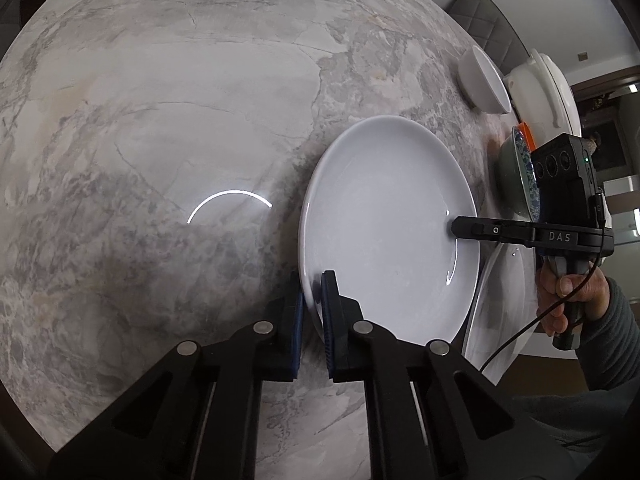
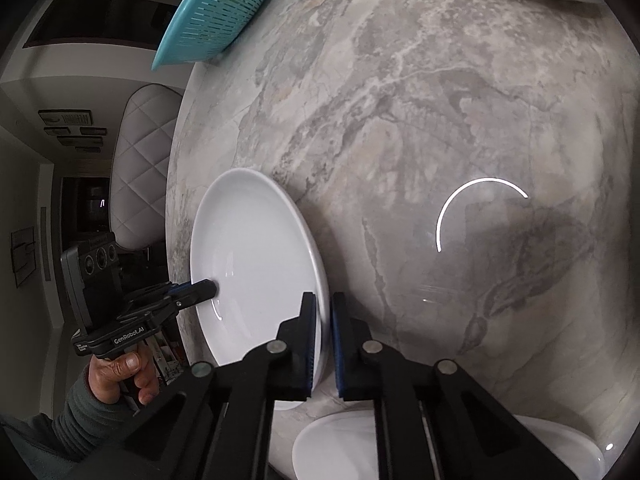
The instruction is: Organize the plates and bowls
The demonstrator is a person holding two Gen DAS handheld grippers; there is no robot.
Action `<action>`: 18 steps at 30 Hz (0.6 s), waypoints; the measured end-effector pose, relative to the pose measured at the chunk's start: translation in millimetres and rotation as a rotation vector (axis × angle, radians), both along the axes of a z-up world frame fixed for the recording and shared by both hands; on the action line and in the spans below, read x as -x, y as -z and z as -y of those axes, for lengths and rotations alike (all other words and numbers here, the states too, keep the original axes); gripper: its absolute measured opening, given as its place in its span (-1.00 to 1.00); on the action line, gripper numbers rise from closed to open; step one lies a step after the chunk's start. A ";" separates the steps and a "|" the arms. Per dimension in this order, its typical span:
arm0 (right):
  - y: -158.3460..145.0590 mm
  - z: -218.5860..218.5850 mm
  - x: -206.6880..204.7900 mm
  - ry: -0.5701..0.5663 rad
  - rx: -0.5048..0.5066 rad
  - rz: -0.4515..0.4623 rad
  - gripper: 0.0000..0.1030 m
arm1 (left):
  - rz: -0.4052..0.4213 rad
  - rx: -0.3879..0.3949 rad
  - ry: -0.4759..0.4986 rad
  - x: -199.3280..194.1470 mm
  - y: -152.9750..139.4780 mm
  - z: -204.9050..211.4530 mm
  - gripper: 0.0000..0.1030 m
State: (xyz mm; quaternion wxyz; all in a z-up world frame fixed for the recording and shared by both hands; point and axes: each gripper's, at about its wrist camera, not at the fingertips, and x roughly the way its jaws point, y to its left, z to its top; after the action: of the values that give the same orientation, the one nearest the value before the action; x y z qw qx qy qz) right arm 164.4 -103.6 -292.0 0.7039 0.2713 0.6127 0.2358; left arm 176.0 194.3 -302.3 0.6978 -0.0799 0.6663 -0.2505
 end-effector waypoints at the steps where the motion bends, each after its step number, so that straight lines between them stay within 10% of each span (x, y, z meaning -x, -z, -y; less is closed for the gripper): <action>1: -0.4 0.7 0.7 0.000 0.007 0.002 -0.84 | 0.001 -0.001 0.002 -0.6 0.0 1.6 -0.87; 18: -34.0 13.3 20.1 0.050 0.004 0.050 -0.84 | 0.045 0.018 0.019 6.8 -50.0 19.5 -0.88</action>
State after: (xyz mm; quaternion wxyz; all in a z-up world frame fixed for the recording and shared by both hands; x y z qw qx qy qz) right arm 144.4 -117.0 -258.0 0.7251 0.2794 0.5884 0.2238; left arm 169.1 174.9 -252.3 0.7097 -0.0742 0.6487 -0.2647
